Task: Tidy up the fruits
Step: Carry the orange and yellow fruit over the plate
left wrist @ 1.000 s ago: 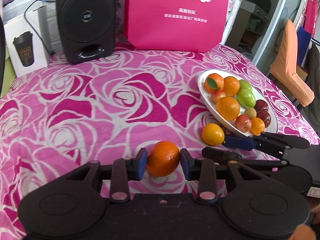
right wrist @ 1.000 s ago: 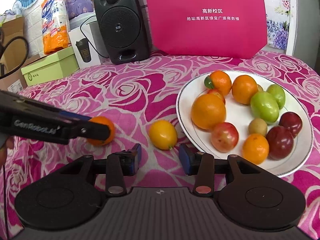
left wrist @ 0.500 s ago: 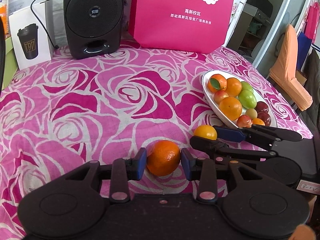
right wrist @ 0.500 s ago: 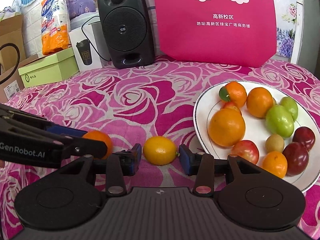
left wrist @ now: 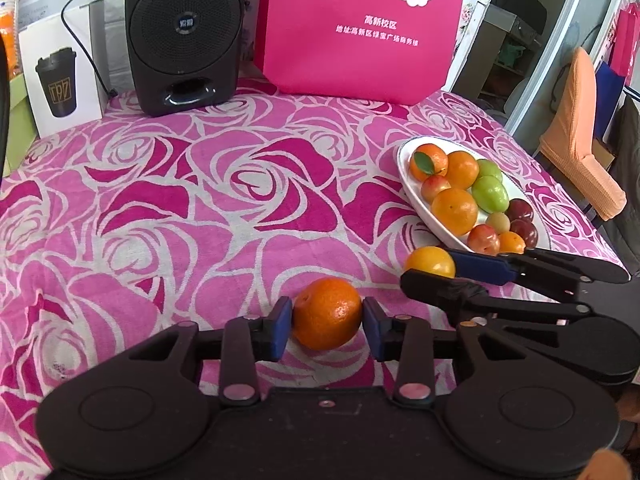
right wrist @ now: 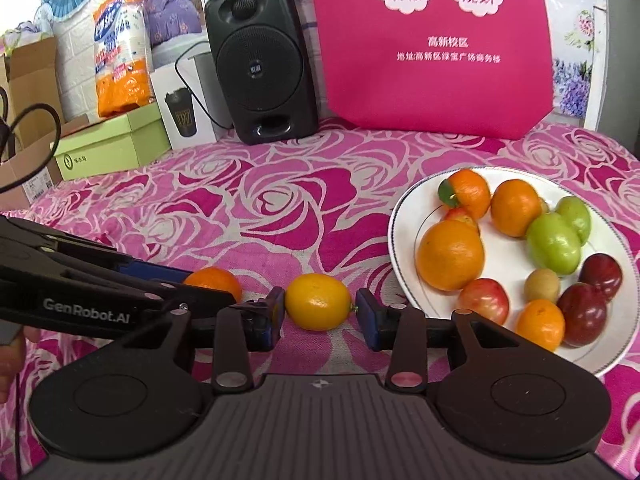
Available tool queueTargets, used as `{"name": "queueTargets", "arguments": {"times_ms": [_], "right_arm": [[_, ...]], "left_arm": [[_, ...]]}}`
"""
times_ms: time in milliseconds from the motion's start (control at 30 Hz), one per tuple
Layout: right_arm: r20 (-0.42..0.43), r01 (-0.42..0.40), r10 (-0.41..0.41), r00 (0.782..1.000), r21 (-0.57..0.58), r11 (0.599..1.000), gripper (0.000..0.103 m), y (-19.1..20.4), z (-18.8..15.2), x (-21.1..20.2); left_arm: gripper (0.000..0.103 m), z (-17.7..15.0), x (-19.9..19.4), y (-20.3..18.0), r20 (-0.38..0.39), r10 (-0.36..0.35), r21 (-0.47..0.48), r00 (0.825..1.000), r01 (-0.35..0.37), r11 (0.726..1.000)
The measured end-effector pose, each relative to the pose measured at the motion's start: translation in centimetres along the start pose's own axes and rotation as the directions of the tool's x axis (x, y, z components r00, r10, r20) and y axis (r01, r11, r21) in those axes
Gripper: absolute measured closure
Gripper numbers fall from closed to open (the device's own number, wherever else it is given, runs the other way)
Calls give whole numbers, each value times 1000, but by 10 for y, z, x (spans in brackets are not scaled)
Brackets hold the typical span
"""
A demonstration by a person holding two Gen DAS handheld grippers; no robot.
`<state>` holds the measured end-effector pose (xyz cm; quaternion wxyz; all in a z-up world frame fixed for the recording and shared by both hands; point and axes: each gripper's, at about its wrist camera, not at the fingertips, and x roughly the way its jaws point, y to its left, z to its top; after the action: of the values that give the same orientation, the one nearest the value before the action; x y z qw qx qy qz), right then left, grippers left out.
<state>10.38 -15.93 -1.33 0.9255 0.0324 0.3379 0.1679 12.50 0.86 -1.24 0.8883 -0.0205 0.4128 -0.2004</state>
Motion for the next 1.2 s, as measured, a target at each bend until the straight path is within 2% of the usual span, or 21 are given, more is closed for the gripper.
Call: {"name": "queueTargets", "arguments": {"times_ms": [333,633,900,1200], "right_arm": [[82,38,-41,996,30,999,35,-14,-2,-40],[141,108,-121,983,94,990,35,-41,-8,-71],[161,146,-168,972,142,979,35,-63,-12,-80],[145,146,-170,975,161,976,35,-79,-13,-69]], "left_arm": [[0,14,-30,-31,94,-27,46,995,23,999],[0,39,-31,-82,147,-124,122,981,106,987],[0,64,-4,-116,133,-178,156,975,157,975],[0,80,33,-127,90,-179,167,980,162,973]]}}
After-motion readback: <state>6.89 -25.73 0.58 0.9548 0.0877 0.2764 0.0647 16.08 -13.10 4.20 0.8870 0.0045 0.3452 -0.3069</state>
